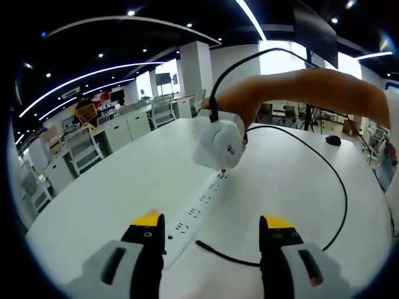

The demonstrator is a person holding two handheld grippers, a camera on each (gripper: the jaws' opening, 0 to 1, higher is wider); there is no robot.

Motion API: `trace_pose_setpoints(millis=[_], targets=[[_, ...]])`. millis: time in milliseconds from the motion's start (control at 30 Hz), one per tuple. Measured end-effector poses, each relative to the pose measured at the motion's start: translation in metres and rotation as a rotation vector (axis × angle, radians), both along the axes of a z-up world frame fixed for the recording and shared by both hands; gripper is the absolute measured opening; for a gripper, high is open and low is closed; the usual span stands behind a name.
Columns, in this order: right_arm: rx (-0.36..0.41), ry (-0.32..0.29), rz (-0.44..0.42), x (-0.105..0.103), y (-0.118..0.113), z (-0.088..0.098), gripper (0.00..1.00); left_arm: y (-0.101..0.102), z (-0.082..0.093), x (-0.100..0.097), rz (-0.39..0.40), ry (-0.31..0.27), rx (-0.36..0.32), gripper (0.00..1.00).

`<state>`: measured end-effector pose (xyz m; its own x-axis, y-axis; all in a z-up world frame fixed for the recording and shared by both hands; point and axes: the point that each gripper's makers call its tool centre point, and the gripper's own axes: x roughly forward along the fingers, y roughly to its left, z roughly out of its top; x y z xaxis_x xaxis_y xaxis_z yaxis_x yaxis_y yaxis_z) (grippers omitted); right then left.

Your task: Find the data cable on the table. Grasp the USB connector end of the cable and insert it into the USB port on the table

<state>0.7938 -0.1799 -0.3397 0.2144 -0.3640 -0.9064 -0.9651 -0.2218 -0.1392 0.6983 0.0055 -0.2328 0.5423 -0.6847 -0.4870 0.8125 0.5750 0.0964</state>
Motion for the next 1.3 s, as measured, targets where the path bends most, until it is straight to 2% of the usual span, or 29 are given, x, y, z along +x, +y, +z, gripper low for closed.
trace_pose_setpoints(millis=[100, 233, 600, 833, 1200, 1300], targets=[[-0.039, 0.003, 0.007, 0.002, 0.0, 0.0, 0.09, 0.0, 0.001, 0.0, -0.001, -0.001, -0.003, 0.61], [-0.043, 0.007, 0.001, 0.002, 0.002, 0.002, 0.09, 0.001, 0.001, 0.0, -0.001, -0.001, -0.003, 0.61], [0.034, 0.02, -0.038, 0.0, 0.007, 0.004, 0.09, 0.001, 0.001, 0.001, -0.001, 0.0, -0.002, 0.61], [0.039, 0.024, -0.035, 0.0, 0.012, 0.005, 0.09, 0.001, 0.002, 0.001, 0.0, -0.001, -0.004, 0.61], [0.134, 0.046, -0.1, 0.002, 0.018, 0.006, 0.08, 0.001, 0.002, 0.001, -0.001, -0.002, -0.004, 0.61], [0.111, 0.043, -0.088, 0.001, 0.018, 0.005, 0.08, 0.001, 0.002, 0.002, -0.002, 0.0, -0.001, 0.61]])
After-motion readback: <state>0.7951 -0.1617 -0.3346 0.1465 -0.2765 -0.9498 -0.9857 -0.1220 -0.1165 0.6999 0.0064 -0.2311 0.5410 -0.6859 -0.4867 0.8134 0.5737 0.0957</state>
